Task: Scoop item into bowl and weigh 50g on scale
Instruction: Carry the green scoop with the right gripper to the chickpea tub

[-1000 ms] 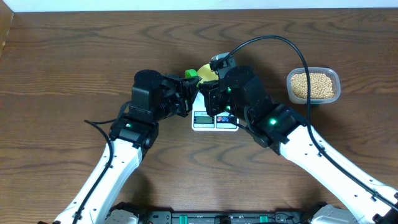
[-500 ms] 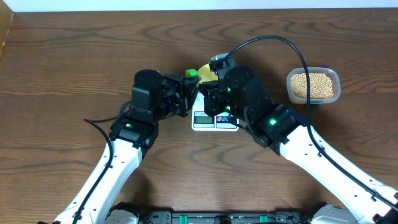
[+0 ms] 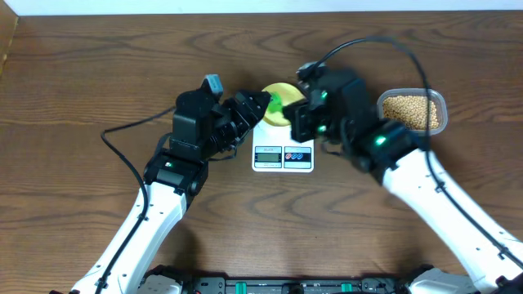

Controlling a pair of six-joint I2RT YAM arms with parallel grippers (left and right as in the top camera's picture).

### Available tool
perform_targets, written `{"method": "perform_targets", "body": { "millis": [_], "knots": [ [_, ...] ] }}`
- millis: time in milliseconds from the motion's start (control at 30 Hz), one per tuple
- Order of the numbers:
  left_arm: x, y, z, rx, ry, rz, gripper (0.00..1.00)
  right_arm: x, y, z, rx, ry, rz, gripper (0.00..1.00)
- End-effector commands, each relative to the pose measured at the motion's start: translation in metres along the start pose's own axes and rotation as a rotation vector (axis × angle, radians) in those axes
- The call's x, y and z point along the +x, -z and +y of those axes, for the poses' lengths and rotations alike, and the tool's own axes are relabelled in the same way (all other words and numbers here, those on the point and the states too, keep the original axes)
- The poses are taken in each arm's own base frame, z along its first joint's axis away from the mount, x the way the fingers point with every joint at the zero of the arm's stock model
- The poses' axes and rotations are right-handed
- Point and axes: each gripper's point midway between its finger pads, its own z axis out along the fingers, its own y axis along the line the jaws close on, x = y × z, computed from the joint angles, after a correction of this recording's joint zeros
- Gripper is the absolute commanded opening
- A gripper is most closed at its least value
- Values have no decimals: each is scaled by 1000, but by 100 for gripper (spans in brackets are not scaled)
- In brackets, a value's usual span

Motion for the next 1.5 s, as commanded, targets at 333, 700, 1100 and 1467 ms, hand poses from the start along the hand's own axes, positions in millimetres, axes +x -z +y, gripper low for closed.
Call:
{"method": "perform_targets", "body": {
  "millis": [333,700,1100,1467],
  "knots": [
    [5,1,10,-27,-355,15,79,-48,117,-89,347,-59,27,1],
    [14,2,27,-88,-396,65,80,-20,148,-211,595,-347,136,1],
    [15,2,29,-95,-395,72,80,9,107,-298,643,-394,316,1],
    [16,3,31,-100,-392,77,80,36,72,-335,623,-368,443,1]
  ]
}}
